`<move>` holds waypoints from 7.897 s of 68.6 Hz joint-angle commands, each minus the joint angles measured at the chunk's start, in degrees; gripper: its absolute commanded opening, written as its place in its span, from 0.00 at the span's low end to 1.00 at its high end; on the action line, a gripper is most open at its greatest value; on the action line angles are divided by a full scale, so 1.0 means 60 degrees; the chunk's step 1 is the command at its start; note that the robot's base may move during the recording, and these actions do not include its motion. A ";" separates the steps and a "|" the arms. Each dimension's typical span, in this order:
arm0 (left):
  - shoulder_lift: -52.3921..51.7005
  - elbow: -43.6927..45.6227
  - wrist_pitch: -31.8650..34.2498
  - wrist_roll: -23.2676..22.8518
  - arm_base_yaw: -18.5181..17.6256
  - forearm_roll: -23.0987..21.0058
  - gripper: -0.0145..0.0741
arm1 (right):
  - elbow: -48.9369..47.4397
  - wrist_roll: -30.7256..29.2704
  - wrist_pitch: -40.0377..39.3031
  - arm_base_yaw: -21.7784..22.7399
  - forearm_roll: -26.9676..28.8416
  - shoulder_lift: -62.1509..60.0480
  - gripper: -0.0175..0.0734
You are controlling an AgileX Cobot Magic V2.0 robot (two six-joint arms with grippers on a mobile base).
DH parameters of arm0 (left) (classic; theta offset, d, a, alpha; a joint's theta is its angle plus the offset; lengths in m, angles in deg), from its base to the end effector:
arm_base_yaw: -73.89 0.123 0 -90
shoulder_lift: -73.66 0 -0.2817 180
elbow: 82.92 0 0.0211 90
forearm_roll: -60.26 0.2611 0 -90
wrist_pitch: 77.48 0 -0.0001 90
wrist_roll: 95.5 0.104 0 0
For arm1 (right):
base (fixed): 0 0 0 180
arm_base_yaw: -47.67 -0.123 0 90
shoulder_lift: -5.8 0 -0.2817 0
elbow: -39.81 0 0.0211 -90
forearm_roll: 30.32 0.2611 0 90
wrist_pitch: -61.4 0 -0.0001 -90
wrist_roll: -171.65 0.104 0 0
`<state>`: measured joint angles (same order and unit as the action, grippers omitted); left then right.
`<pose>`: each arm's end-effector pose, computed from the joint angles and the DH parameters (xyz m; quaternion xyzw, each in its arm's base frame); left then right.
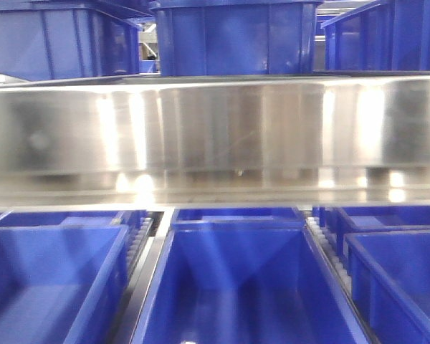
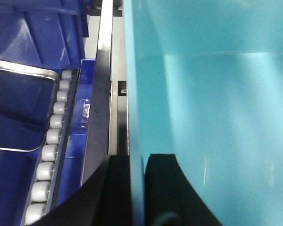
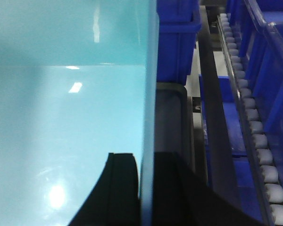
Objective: Move two blue bins to right shelf middle
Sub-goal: 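Back the base away from the shelf holding the teal bin in both grippers, then drive the base across the room carrying the teal bin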
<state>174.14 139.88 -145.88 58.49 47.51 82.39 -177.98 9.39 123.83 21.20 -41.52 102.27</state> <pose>0.3215 -0.1188 0.5021 -0.0151 0.8748 -0.0250 0.4836 0.3051 0.1319 0.5043 -0.0628 0.8644 0.0937 0.4900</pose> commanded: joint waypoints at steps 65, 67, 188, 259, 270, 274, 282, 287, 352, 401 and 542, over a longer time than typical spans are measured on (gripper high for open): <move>-0.0218 0.0151 0.1094 -0.0004 -0.0033 0.0120 0.04 | -0.0201 -0.0058 -0.1097 -0.0005 -0.0087 -0.0195 0.01; -0.0218 0.0151 0.1094 -0.0004 -0.0033 0.0120 0.04 | -0.0201 -0.0058 -0.1097 -0.0005 -0.0087 -0.0195 0.01; -0.0218 0.0151 0.1094 -0.0004 -0.0033 0.0120 0.04 | -0.0201 -0.0058 -0.1122 -0.0005 -0.0087 -0.0195 0.01; -0.0218 0.0151 0.1094 -0.0004 -0.0033 0.0120 0.04 | -0.0201 -0.0058 -0.1122 -0.0005 -0.0087 -0.0195 0.01; -0.0218 0.0151 0.1094 -0.0004 -0.0033 0.0120 0.04 | -0.0201 -0.0058 -0.1122 -0.0005 -0.0087 -0.0195 0.01; -0.0218 0.0151 0.1094 -0.0004 -0.0033 0.0120 0.04 | -0.0201 -0.0058 -0.1122 -0.0005 -0.0087 -0.0195 0.01; -0.0218 0.0151 0.1094 -0.0004 -0.0033 0.0120 0.04 | -0.0201 -0.0058 -0.1122 -0.0005 -0.0087 -0.0195 0.01; -0.0218 0.0151 0.1094 -0.0004 -0.0033 0.0120 0.04 | -0.0201 -0.0058 -0.1122 -0.0005 -0.0087 -0.0195 0.01; -0.0218 0.0151 0.1094 -0.0004 -0.0033 0.0120 0.04 | -0.0201 -0.0058 -0.1122 -0.0005 -0.0087 -0.0195 0.01; -0.0218 0.0151 0.1094 -0.0004 -0.0033 0.0120 0.04 | -0.0201 -0.0058 -0.1122 -0.0005 -0.0087 -0.0195 0.01; -0.0218 0.0151 0.1094 -0.0004 -0.0033 0.0120 0.04 | -0.0201 -0.0058 -0.1145 -0.0005 -0.0087 -0.0195 0.01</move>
<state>174.14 139.88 -143.31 58.49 47.51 82.96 -177.98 9.17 121.58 21.31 -42.31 102.14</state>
